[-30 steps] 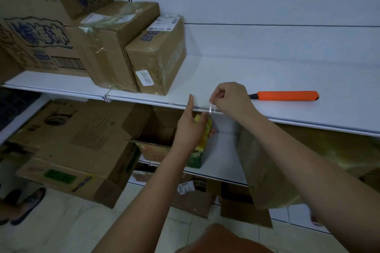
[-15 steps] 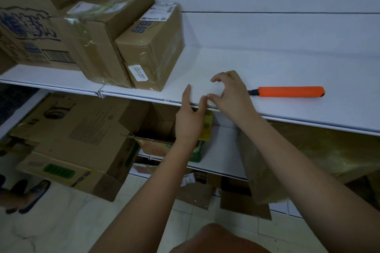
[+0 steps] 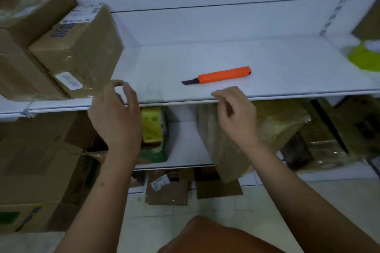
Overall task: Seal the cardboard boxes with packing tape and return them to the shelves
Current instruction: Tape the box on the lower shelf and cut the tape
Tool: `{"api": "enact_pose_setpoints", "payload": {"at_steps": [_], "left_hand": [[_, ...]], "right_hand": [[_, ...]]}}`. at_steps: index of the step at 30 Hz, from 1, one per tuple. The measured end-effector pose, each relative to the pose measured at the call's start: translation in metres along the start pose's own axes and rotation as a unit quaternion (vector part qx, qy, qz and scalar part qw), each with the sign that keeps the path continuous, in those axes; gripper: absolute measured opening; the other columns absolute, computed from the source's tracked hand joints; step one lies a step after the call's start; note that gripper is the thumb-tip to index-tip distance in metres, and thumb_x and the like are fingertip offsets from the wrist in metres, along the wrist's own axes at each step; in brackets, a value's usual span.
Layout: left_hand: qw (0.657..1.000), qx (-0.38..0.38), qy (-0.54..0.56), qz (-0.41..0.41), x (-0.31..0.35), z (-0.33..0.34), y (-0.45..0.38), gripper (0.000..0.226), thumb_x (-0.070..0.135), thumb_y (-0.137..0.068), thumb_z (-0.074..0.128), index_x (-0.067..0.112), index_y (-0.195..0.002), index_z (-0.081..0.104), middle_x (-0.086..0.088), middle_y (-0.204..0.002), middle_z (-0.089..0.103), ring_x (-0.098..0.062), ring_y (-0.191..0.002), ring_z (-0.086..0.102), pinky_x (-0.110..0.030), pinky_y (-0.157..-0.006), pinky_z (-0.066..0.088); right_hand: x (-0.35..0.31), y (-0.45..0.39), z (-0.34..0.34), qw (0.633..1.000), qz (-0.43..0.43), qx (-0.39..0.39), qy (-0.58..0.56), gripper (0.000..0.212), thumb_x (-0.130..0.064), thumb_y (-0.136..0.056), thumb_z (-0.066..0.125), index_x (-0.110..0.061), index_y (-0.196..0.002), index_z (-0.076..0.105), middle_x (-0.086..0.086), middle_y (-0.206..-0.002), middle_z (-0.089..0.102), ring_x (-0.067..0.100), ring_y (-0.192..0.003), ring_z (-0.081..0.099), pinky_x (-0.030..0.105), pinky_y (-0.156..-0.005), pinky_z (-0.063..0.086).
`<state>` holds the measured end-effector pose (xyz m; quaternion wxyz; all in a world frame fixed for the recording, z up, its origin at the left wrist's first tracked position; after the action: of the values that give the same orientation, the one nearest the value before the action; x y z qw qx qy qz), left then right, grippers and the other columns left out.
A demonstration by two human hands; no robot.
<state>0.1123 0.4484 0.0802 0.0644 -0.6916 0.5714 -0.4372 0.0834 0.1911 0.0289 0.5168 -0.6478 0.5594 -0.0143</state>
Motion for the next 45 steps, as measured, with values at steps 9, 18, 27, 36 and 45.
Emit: {"api": "enact_pose_setpoints", "payload": {"at_steps": [9, 18, 27, 36, 45], "left_hand": [[0.828, -0.313, 0.117, 0.451, 0.095, 0.131, 0.174, 0.044, 0.039, -0.105, 0.036, 0.017, -0.135, 0.059, -0.004, -0.139, 0.056, -0.024, -0.132, 0.047, -0.033, -0.114, 0.023], [0.833, -0.278, 0.16, 0.451, 0.097, 0.179, 0.194, 0.041, 0.027, -0.1, 0.041, 0.014, -0.133, 0.063, -0.011, -0.146, 0.052, -0.028, -0.136, 0.044, -0.048, -0.116, 0.028], [0.838, -0.328, 0.2, 0.389, 0.067, 0.167, 0.175, 0.049, 0.022, -0.102, 0.029, 0.008, -0.146, 0.045, -0.01, -0.155, 0.041, -0.023, -0.146, 0.033, -0.038, -0.125, 0.01], [0.733, -0.476, 0.399, -0.277, 0.02, 0.176, 0.139, 0.051, 0.034, -0.099, 0.059, 0.023, -0.147, 0.047, -0.009, -0.136, 0.061, -0.022, -0.117, 0.064, -0.035, -0.1, 0.05], [0.777, -0.519, 0.291, -0.205, 0.026, 0.151, 0.16, 0.049, 0.051, -0.104, 0.036, 0.021, -0.138, 0.055, -0.003, -0.124, 0.064, -0.002, -0.104, 0.06, -0.004, -0.073, 0.047]], "right_hand": [[0.131, 0.095, -0.091, 0.931, 0.158, -0.12, 0.306, 0.048, -0.036, -0.104, 0.031, -0.018, -0.144, 0.052, 0.005, -0.15, 0.047, 0.032, -0.139, 0.038, 0.039, -0.116, 0.027], [0.142, 0.091, -0.11, 0.945, 0.237, -0.125, 0.186, 0.053, -0.036, -0.105, 0.034, -0.009, -0.151, 0.039, 0.006, -0.16, 0.031, 0.023, -0.15, 0.023, 0.034, -0.121, 0.016], [0.161, 0.077, -0.112, 0.919, 0.388, -0.053, 0.043, 0.045, -0.036, -0.107, 0.037, -0.024, -0.149, 0.045, 0.004, -0.142, 0.057, 0.022, -0.128, 0.054, 0.024, -0.101, 0.041], [0.132, 0.131, -0.088, 0.838, 0.534, -0.11, -0.003, 0.054, -0.062, -0.091, 0.045, -0.015, -0.115, 0.056, 0.003, -0.1, 0.065, 0.021, -0.093, 0.063, 0.043, -0.087, 0.053], [0.144, 0.14, -0.063, 0.732, 0.577, 0.041, -0.36, 0.077, -0.046, -0.086, 0.068, -0.031, -0.153, 0.034, 0.0, -0.142, 0.056, 0.02, -0.125, 0.058, 0.048, -0.109, 0.045]]}}
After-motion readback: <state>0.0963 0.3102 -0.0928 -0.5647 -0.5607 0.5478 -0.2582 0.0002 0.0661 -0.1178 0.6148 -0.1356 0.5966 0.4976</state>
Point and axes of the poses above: each hand's wrist, its own y-axis away from the middle knuckle, its own z-axis out of the palm, x = y × z, the point moved 4 cm from there along -y, towards the middle knuckle
